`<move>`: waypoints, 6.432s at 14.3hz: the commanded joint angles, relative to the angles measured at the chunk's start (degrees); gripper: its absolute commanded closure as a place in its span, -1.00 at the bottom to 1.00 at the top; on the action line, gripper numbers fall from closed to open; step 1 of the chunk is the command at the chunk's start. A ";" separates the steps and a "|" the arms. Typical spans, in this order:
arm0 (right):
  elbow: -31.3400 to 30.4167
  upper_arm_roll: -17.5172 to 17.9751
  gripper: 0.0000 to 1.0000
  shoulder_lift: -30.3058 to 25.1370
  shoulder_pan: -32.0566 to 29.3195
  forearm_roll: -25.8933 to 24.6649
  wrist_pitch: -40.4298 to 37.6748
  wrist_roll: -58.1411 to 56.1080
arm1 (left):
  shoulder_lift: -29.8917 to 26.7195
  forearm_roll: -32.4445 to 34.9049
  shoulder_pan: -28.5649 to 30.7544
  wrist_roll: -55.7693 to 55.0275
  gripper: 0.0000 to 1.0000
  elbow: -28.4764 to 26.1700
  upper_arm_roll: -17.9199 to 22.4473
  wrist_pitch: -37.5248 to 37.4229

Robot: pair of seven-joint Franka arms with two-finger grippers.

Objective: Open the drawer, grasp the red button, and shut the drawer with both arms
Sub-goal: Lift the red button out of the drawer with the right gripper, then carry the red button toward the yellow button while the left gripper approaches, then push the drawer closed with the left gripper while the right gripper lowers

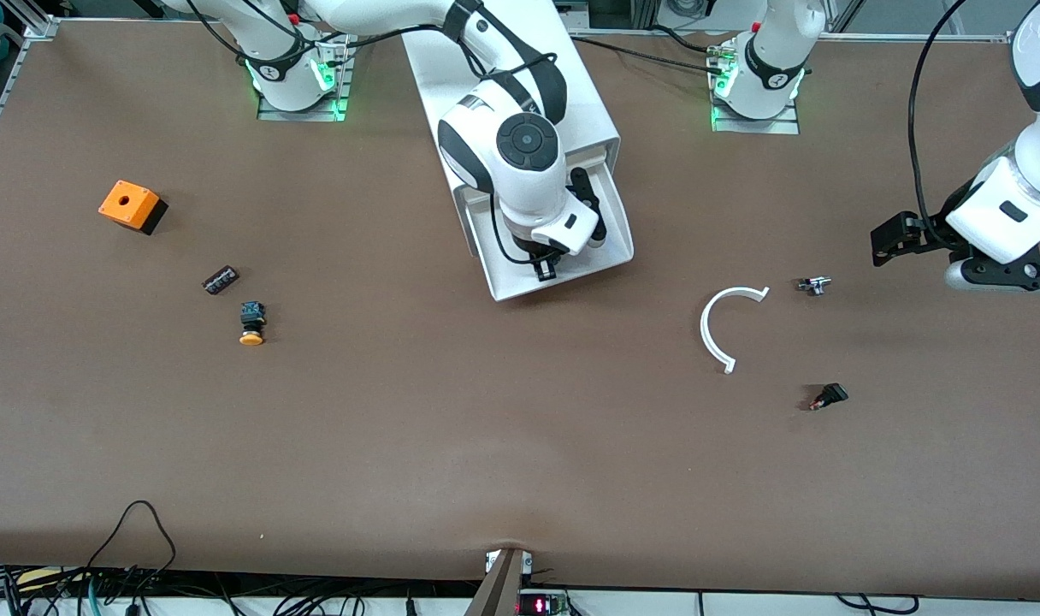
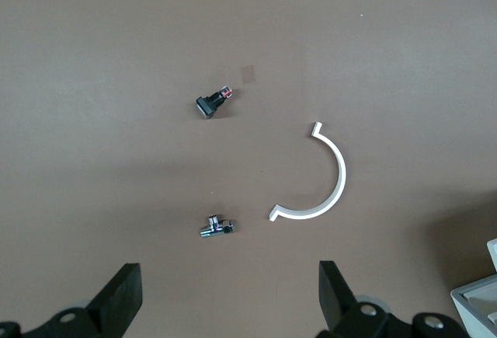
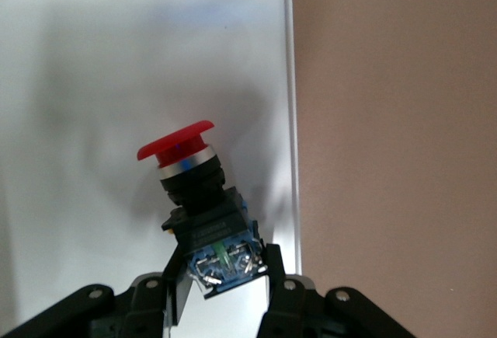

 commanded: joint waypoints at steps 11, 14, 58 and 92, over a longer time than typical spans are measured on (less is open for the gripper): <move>1.82 0.07 0.47 -9.59 -5.70 1.20 -9.26 -0.66 | -8.40 -1.07 -0.60 -0.15 -1.00 -8.97 0.47 2.42; 1.38 -0.36 0.47 -12.05 -8.77 1.46 -9.26 -0.13 | -7.25 -2.47 -0.42 -0.58 -1.00 -6.94 0.20 1.08; -38.43 -9.24 0.53 -18.13 -29.26 9.81 12.18 50.59 | 27.20 -3.18 -16.95 -46.19 -1.00 3.08 -11.05 25.25; -40.72 -7.57 -0.99 -14.07 -28.74 9.29 16.32 61.66 | 29.84 -18.12 -20.29 -49.19 -1.00 0.45 -19.49 7.50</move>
